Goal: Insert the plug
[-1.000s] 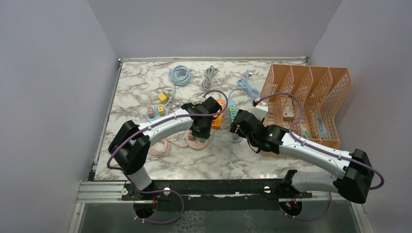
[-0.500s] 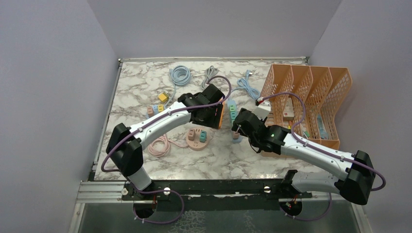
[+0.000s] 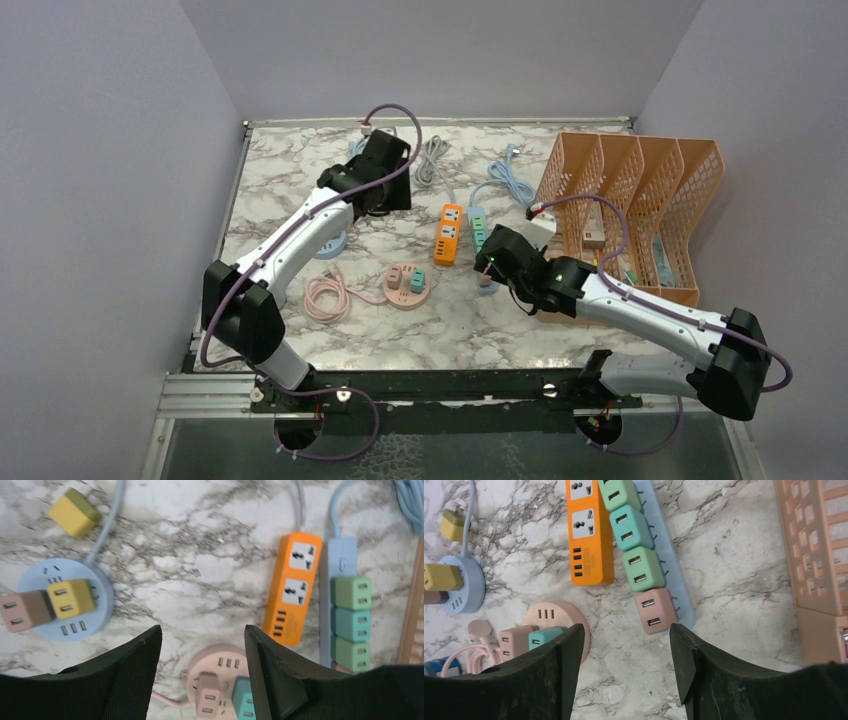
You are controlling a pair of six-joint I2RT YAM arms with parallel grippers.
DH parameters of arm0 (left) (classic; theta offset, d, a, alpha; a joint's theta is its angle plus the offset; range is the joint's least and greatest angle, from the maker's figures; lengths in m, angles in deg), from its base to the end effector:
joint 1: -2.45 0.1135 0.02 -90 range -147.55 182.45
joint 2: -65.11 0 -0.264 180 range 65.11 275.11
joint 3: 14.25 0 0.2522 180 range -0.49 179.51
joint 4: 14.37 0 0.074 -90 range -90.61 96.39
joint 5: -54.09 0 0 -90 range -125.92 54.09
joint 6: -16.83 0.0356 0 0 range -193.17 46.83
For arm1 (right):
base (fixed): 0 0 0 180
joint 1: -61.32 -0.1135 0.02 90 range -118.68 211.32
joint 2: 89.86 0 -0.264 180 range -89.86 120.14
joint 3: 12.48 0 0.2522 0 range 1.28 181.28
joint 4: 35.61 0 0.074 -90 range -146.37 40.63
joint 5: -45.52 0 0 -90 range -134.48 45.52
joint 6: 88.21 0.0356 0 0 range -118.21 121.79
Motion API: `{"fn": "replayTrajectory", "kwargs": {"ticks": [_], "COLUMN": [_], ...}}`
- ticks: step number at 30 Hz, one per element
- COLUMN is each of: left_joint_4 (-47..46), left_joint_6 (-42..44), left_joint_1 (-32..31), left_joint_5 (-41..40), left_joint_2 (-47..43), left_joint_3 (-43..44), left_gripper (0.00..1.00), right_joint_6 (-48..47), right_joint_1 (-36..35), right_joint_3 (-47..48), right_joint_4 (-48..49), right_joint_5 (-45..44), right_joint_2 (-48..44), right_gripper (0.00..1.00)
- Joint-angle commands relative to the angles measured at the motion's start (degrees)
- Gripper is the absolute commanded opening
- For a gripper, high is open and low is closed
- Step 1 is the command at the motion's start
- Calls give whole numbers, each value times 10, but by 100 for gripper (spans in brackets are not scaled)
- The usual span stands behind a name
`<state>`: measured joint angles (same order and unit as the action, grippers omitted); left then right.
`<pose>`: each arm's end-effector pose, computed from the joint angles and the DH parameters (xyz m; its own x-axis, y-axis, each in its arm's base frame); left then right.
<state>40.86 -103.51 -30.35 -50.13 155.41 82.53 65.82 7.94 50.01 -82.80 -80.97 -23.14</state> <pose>0.2935 -0.1787 0.3244 -0.7419 -0.1044 -0.6623 0.0165 0.9847 -0.1737 0.1549 0.1729 0.2572 -0.5854 0.4240 -0.6910 0.2335 0.9044 0.3571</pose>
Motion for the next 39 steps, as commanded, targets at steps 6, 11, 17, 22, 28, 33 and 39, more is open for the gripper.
{"fn": "replayTrajectory", "kwargs": {"ticks": [6, 11, 17, 22, 28, 33, 39], "left_joint_4": [-56, -67, -74, -72, -71, -72, -87], "left_joint_6": [7, 9, 10, 15, 12, 7, 0], "left_joint_1": [132, 179, 211, 230, 249, 253, 257], "left_joint_5": [-26, -10, -22, -23, -14, 1, 17], "left_joint_2": [108, 181, 247, 283, 306, 319, 327], "left_joint_3": [32, 71, 112, 136, 130, 119, 109], "left_gripper": [64, 64, 68, 68, 69, 66, 48], "right_joint_6": [30, -56, -146, -179, -216, -249, -261], "right_joint_1": [3, 3, 3, 4, 10, 12, 17], "right_joint_3": [-12, 65, 137, 108, 113, 119, 121], "right_joint_4": [66, 57, 34, 80, 104, 114, 124], "right_joint_5": [98, 86, 14, 1, -7, -7, 8], "right_joint_2": [45, 121, 151, 128, 139, 154, 170], "right_gripper": [62, 63, 65, 65, 65, 64, 64]}}
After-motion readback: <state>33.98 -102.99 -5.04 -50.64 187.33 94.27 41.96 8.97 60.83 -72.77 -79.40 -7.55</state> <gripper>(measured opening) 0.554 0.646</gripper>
